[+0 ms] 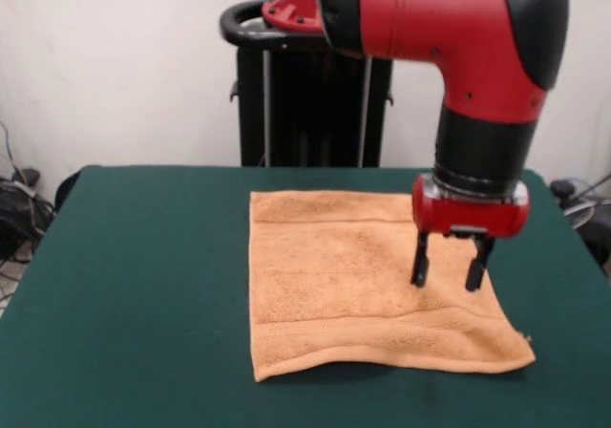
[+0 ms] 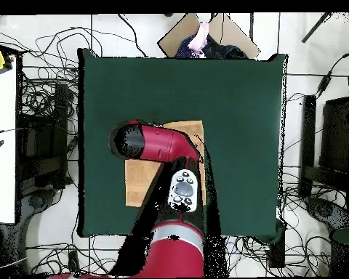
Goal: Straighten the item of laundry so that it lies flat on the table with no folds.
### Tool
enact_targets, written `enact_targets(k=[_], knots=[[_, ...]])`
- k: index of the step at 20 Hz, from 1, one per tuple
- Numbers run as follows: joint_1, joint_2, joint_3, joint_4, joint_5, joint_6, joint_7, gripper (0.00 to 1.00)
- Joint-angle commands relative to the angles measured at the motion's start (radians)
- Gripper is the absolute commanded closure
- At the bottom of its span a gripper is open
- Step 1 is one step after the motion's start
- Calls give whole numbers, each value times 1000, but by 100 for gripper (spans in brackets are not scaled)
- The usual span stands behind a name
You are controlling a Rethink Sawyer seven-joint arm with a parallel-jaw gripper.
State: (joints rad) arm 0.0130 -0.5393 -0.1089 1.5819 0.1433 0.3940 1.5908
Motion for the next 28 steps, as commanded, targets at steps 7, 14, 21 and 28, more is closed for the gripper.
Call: enact_targets(k=[7,14,21,28], knots=[[-79,35,24,27,-129,-32,64,0],[-110,179,36,22,-214,-267,114,0],[-143,183,19,3,-268,-288,81,0],[-262,129,60,-6,-361,-230,-8,0]])
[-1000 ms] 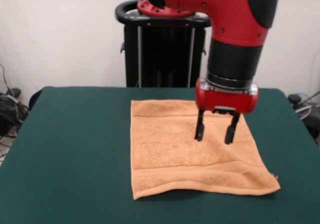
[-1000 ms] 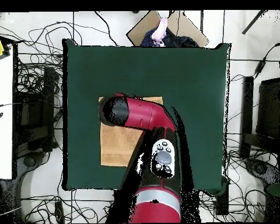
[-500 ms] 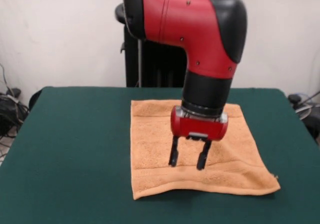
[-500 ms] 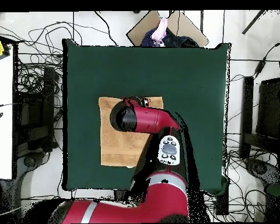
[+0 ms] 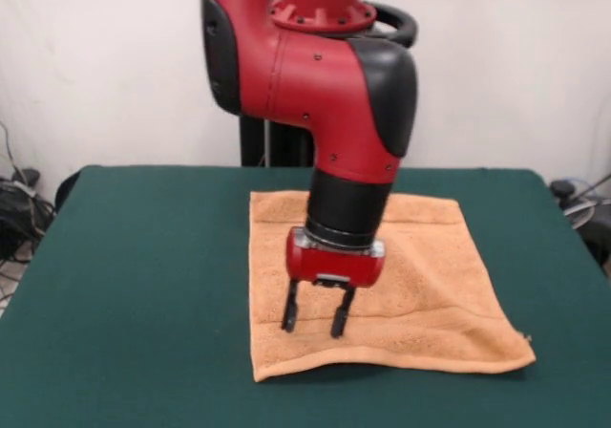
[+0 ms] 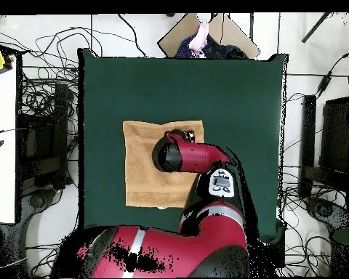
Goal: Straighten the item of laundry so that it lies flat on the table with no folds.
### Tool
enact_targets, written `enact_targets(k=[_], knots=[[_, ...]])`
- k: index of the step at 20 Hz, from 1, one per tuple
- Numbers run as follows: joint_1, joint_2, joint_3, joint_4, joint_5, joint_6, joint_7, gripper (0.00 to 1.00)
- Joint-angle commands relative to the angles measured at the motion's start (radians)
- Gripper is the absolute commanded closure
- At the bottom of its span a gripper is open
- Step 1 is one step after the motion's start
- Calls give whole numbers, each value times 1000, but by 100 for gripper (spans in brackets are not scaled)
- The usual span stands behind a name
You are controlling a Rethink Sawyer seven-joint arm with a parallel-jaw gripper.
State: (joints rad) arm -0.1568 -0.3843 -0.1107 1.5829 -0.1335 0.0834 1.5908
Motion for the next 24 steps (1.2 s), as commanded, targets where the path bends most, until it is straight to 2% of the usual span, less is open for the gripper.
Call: enact_targets(k=[1,5,8,13,24], knots=[[-108,-34,68,-9,-97,85,-19,0],[-145,-40,87,-49,-137,124,-43,0],[-139,18,119,-82,-130,186,-35,0],[-109,43,149,-42,-106,196,35,0],[-91,-130,173,81,-64,365,56,0]])
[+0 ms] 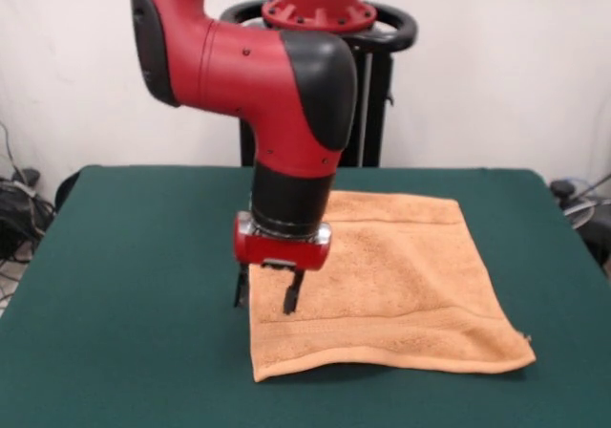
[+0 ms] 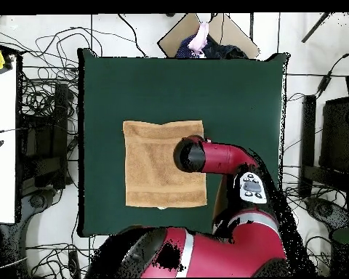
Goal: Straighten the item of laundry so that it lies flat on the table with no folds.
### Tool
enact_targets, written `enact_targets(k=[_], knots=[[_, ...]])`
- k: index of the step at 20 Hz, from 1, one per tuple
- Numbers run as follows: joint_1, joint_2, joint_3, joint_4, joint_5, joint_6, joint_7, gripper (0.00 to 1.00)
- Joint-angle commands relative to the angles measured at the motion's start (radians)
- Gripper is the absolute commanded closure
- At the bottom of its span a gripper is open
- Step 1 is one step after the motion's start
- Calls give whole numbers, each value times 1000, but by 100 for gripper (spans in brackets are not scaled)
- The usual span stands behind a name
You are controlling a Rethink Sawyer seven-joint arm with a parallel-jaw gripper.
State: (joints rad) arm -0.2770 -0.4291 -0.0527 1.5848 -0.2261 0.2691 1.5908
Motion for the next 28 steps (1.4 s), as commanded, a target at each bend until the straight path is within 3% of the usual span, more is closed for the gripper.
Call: enact_targets(k=[1,5,11,18,25,28], knots=[[32,-99,111,87,27,187,57,0],[54,-87,70,67,2,154,82,0],[74,112,53,-80,-12,47,115,0],[91,211,63,-89,-1,-89,166,0],[183,222,-112,-96,-7,-226,230,0],[203,209,-171,-94,-6,-221,220,0]])
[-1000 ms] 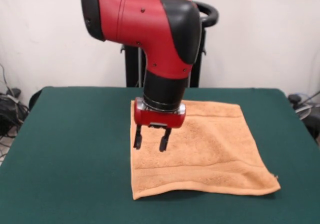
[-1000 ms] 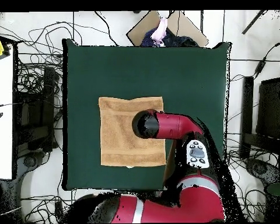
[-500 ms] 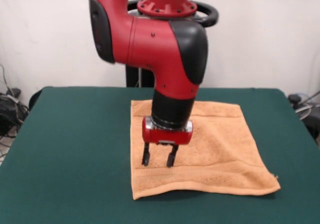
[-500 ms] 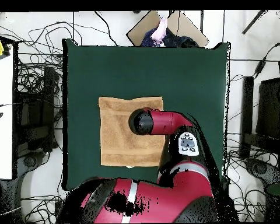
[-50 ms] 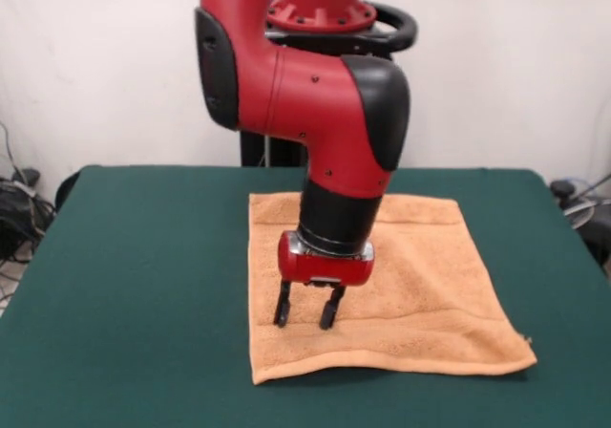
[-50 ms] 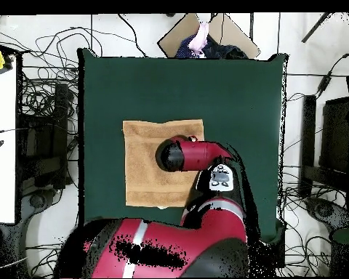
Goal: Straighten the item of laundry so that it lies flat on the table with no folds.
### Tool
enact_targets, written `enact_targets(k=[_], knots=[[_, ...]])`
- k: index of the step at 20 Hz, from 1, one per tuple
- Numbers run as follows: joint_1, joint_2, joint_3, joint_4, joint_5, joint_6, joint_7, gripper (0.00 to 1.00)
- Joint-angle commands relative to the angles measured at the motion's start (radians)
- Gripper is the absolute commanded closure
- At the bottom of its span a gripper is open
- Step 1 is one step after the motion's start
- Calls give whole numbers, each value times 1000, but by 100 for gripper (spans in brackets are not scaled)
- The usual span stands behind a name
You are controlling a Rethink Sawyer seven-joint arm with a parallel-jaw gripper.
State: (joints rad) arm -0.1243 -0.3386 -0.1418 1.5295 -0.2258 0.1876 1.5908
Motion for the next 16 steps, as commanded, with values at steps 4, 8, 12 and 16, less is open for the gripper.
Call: enact_targets(k=[4,8,12,16], knots=[[64,112,-130,-47,-1,-150,198,0],[17,127,-93,-78,-14,-150,140,0],[12,102,-110,-84,-26,-132,120,0],[29,63,-180,-80,-51,-127,106,0]])
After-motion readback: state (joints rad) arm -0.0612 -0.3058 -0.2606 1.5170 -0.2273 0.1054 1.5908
